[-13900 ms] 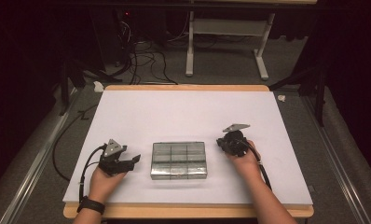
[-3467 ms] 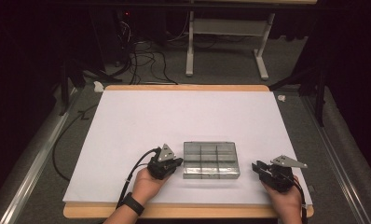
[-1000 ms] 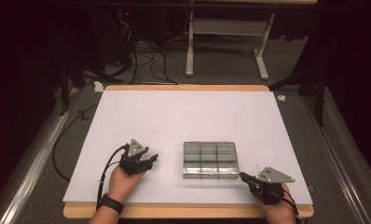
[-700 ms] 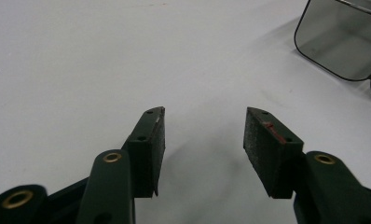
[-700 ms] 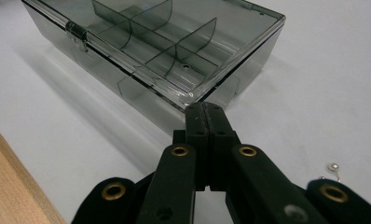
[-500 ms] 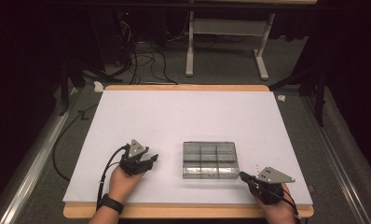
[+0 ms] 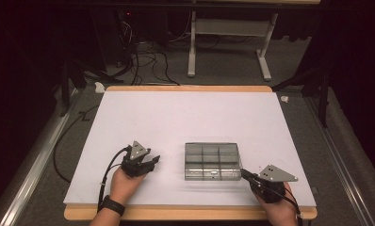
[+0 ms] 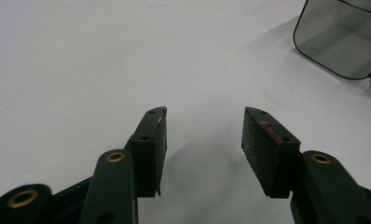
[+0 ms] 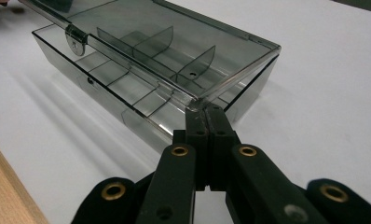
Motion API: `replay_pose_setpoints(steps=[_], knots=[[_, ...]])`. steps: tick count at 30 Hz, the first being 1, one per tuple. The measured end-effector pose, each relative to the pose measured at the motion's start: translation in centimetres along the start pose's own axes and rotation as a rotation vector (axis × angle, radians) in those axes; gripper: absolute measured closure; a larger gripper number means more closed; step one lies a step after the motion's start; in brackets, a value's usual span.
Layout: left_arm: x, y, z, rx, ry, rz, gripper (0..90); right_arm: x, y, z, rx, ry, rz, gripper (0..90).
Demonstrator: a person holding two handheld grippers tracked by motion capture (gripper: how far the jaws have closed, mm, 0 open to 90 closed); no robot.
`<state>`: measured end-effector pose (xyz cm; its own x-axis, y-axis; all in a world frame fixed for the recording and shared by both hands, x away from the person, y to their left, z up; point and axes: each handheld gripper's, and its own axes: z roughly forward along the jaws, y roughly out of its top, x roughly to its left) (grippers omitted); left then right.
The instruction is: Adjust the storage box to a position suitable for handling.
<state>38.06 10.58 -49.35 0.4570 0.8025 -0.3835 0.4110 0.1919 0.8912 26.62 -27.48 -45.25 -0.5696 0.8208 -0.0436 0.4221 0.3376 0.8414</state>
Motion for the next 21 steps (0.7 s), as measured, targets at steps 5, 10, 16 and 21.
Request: replay_pose_setpoints(steps=[5,10,16,21], knots=[[0.0,0.0,-0.1,0.002,-0.005,-0.004,56.5,0.1,0.3,0.1,-0.001,-0.001,-0.005,90.0],[-1.7,0.1,-0.7,0.013,-0.079,-0.018,63.0,0.0,0.4,0.3,0.001,0.0,-0.002,90.0],[-4.1,0.0,-1.3,0.023,-0.161,-0.062,68.6,0.0,0.4,0.4,-0.001,0.0,-0.004,90.0],[-6.0,-0.2,-1.7,0.039,-0.219,-0.076,80.5,0.0,0.4,0.4,-0.005,0.004,0.009,90.0]])
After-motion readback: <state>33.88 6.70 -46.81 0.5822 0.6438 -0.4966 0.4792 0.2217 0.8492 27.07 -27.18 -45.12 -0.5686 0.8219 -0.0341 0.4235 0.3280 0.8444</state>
